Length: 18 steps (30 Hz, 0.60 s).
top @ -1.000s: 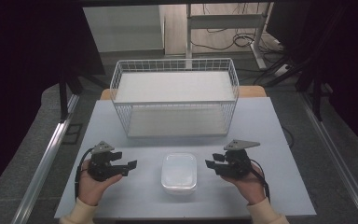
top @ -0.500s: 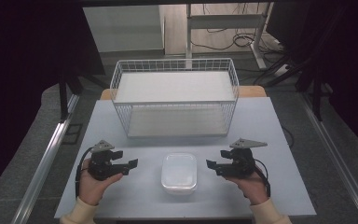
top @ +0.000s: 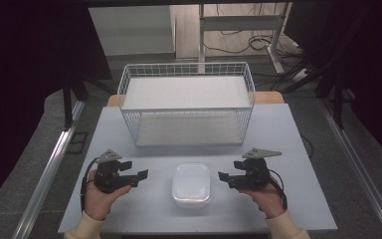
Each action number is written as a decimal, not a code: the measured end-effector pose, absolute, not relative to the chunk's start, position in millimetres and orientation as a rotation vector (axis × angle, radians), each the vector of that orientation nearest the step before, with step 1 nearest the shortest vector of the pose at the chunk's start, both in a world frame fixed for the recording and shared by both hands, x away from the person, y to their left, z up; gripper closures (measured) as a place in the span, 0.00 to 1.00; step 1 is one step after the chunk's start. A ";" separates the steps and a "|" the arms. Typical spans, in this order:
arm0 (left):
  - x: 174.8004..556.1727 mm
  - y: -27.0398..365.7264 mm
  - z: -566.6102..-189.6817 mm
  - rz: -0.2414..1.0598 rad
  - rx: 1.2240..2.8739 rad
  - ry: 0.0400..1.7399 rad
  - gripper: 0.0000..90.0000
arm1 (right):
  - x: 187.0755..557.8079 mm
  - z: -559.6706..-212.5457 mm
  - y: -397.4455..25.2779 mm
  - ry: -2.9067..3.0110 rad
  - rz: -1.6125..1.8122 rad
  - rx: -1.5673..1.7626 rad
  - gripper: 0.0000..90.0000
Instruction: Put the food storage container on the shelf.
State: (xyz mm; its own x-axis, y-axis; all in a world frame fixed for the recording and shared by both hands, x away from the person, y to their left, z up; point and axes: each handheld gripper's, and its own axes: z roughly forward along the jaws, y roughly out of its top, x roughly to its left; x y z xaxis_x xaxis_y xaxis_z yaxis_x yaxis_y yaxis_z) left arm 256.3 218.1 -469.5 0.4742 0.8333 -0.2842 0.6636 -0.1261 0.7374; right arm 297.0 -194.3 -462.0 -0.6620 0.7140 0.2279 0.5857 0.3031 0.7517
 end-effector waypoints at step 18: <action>261.0 196.0 -471.1 0.012 1.778 1.250 0.26 | 291.5 -463.2 -173.7 2.471 1.325 1.335 0.30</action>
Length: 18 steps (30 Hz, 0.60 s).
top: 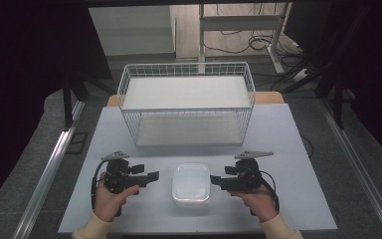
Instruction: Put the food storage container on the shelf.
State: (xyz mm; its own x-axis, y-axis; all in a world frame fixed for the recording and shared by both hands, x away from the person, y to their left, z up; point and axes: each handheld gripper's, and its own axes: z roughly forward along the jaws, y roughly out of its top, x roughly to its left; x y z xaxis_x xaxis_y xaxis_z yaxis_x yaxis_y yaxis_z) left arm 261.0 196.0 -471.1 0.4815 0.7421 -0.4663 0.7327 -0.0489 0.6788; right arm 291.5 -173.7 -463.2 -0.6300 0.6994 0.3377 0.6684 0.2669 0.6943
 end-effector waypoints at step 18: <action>280.8 160.8 -488.5 -0.190 1.788 1.279 0.27 | 296.7 -475.4 -156.4 2.481 1.390 1.476 0.38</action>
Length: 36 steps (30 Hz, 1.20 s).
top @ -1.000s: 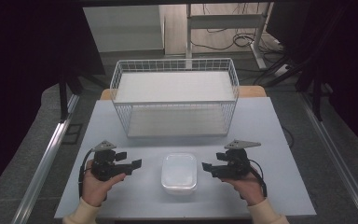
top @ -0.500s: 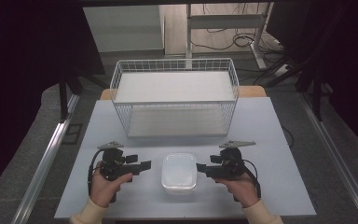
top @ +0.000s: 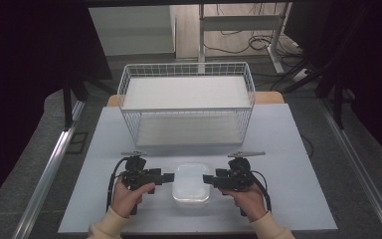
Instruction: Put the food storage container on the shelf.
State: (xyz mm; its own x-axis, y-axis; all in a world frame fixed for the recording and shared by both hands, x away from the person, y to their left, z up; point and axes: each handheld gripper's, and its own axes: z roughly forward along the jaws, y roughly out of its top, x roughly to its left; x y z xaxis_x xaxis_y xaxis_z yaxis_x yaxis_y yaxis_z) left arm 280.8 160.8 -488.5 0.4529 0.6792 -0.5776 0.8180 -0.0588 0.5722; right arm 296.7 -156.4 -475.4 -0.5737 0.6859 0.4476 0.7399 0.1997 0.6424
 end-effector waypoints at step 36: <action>277.4 148.7 -497.0 -0.331 1.745 1.298 0.68 | 293.3 -491.3 -166.7 -2.120 -1.322 -1.446 0.78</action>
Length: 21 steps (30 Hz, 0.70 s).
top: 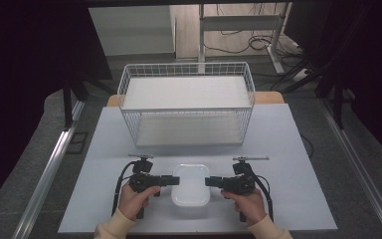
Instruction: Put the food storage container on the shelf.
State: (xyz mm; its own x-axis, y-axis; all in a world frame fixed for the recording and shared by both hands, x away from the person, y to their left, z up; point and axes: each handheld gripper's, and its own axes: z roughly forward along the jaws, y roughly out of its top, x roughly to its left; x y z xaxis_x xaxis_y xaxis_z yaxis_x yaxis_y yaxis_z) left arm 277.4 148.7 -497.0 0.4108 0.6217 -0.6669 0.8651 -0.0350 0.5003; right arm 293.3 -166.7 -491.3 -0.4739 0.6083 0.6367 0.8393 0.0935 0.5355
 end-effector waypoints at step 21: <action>257.4 157.5 -484.0 -0.248 1.731 1.235 0.86 | 277.5 -482.3 -172.5 -2.086 -1.394 -1.387 0.89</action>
